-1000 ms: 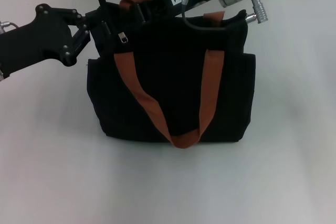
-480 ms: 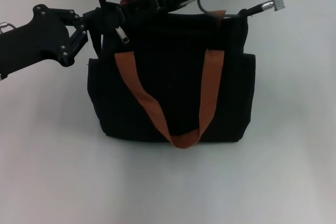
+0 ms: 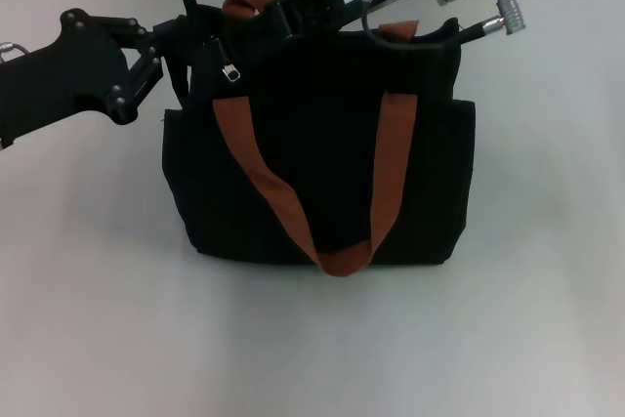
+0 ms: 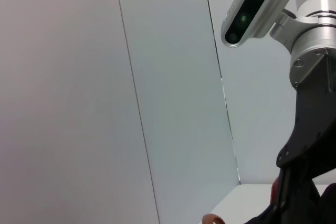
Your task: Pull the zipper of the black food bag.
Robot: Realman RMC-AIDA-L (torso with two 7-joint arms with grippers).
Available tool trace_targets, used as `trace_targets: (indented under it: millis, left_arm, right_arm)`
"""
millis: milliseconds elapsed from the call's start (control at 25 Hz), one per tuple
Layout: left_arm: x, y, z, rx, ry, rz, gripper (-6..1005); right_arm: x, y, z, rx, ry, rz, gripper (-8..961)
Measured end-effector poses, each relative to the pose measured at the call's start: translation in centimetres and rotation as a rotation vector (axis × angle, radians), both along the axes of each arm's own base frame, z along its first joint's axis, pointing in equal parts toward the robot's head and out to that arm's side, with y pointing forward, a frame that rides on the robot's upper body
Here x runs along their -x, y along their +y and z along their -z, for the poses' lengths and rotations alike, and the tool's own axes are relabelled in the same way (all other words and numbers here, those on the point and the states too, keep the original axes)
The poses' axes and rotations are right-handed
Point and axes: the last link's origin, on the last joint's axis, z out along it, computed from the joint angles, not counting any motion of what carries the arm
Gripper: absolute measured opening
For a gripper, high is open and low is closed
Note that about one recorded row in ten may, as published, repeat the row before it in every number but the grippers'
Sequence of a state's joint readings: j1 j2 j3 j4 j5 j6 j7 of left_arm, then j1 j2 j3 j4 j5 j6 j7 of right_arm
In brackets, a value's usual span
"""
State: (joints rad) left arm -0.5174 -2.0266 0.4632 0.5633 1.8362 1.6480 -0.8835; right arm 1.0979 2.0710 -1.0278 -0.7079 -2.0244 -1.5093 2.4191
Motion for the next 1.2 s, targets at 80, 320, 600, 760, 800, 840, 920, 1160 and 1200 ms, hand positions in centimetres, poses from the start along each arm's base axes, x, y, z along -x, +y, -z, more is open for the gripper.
trace_targets:
  millis: [80, 320, 600, 760, 800, 840, 920, 1160, 1200]
  left_arm:
    - [0.0, 0.0, 0.0, 0.000, 0.000, 0.001, 40]
    - [-0.2, 0.0, 0.1, 0.001, -0.002, 0.007, 41]
    - [-0.2, 0.0, 0.1, 0.002, -0.001, 0.008, 43]
    - [-0.2, 0.0, 0.1, 0.003, -0.001, 0.010, 43]
    - [-0.2, 0.0, 0.1, 0.004, -0.001, 0.010, 44]
    - [-0.2, 0.0, 0.1, 0.004, -0.001, 0.010, 44]
    - [-0.2, 0.0, 0.1, 0.002, -0.001, 0.009, 44]
    - [-0.3, 0.0, 0.0, 0.006, -0.006, 0.006, 45]
    - [-0.3, 0.0, 0.0, 0.007, -0.006, 0.007, 46]
  right_arm:
    - [0.1, -0.1, 0.1, 0.002, -0.001, -0.002, 801]
    - [0.6, -0.2, 0.9, -0.001, -0.026, -0.025, 799]
    - [1.0, -0.2, 0.9, 0.002, -0.021, -0.032, 796]
    - [1.1, -0.2, 0.9, 0.002, -0.017, -0.025, 794]
    - [1.1, -0.2, 0.9, 0.005, -0.016, -0.025, 794]
    - [1.1, -0.2, 0.9, 0.005, -0.016, -0.025, 793]
    - [1.1, -0.3, 0.9, 0.009, -0.019, -0.025, 792]
    - [0.9, -0.3, 1.0, 0.009, -0.029, -0.015, 790]
    - [0.9, -0.3, 1.1, 0.008, -0.035, -0.016, 789]
